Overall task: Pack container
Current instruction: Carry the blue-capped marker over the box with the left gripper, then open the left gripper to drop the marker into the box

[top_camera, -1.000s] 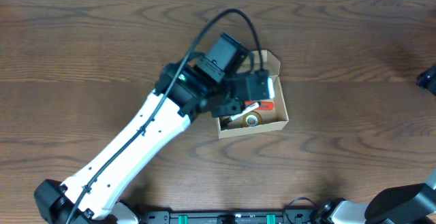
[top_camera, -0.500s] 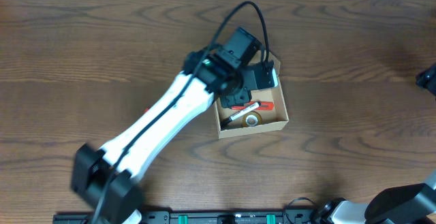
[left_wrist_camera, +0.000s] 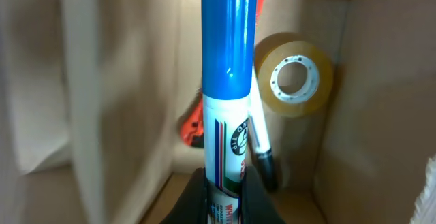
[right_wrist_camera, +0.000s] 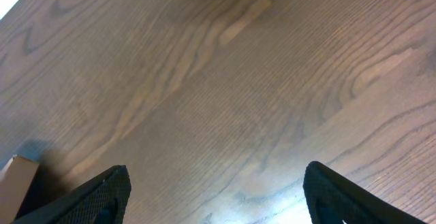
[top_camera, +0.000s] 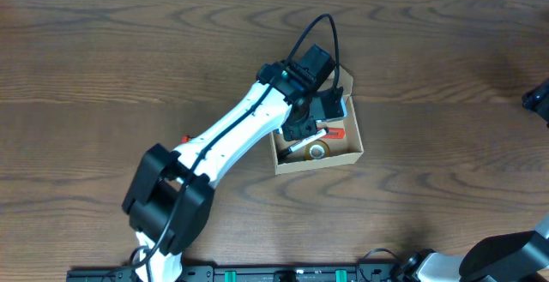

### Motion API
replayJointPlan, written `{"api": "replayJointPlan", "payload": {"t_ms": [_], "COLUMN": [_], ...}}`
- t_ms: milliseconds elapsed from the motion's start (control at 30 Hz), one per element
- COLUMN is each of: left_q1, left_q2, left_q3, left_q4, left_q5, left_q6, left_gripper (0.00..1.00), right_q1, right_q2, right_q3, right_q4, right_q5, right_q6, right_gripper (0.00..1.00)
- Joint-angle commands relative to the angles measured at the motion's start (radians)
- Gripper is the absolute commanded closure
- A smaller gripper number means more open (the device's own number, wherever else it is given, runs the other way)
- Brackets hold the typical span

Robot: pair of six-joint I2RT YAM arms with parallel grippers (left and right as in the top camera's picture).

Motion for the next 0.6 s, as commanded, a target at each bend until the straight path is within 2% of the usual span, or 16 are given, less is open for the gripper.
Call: {"api": "replayJointPlan", "payload": {"t_ms": [0,400,467,533,567], "left_q1": [0.007,0.007,0.007,0.007,0.007], "left_q2": [0.063,0.163,0.163,0.163,0.163], "left_q3": [0.013,0.013,0.013,0.013,0.013], "left_q4": [0.013,0.021,0.018,0.014,0.011], "left_q5": [0.05,0.044,0.041,0.028,0.026], "left_q6": [-0.01,-0.026,-0.026,-0.026,-0.026], "left_gripper": [0.94,0.94,0.75,0.73,0.6], "right_q1": [0.008,0.008,0.008,0.008,0.008], "right_q2": [-0.021,-0.021,-0.021,-0.021,-0.021], "right_q3": [-0.006,-0.006,-0.006,-0.006,-0.006], "right_q4": [-0.004,-0.008,-0.008,-0.007,-0.007], "right_q5": [-0.013,-0.013,-0.013,-0.013,-0.013], "right_q6": [-0.017,-0.017,-0.017,-0.017,-0.017], "right_gripper": [0.21,0.21,0.2,0.2,0.2]}}
